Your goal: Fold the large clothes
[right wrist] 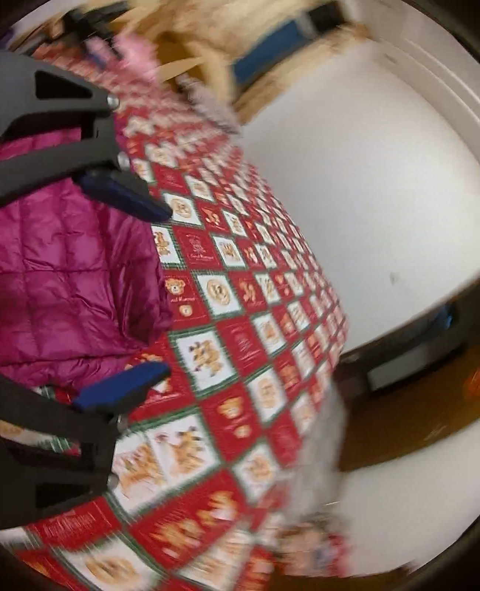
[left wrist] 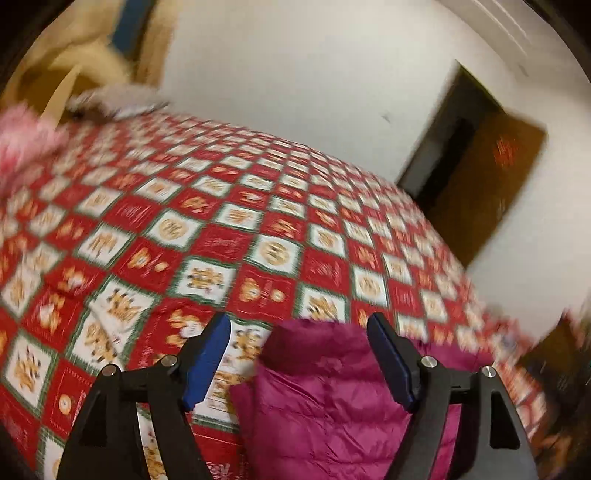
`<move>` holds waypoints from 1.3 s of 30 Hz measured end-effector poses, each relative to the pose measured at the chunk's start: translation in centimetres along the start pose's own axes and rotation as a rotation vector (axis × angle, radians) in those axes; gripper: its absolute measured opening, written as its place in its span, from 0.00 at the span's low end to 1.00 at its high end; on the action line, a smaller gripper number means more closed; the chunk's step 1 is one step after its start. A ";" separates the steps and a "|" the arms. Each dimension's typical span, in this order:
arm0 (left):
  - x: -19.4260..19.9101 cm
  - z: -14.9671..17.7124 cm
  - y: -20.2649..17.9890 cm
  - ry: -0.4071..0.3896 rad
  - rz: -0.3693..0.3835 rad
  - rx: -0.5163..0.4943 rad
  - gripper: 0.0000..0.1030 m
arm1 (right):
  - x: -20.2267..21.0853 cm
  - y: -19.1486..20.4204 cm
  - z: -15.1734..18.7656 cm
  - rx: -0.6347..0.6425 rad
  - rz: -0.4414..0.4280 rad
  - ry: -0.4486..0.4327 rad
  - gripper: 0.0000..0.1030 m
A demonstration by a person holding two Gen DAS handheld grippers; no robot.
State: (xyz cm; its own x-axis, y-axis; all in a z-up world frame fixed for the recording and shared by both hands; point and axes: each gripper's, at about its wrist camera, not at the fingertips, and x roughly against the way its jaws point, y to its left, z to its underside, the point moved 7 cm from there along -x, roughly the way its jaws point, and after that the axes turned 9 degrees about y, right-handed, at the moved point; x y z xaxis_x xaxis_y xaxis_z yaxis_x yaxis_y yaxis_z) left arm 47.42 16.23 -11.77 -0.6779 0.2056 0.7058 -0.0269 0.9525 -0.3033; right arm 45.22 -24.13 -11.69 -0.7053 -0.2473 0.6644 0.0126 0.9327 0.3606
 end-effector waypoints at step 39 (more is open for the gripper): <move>-15.6 6.0 -1.7 0.134 -0.369 -0.126 0.91 | -11.6 -0.8 2.2 0.096 0.309 0.122 0.48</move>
State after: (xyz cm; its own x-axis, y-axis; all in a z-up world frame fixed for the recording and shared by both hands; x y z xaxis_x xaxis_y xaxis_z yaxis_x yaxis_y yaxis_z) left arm 53.60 10.02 -26.06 -0.5377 -0.1356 0.8321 -0.1544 0.9861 0.0609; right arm 51.86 -21.43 -21.09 -0.5889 0.0264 0.8078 0.1417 0.9874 0.0710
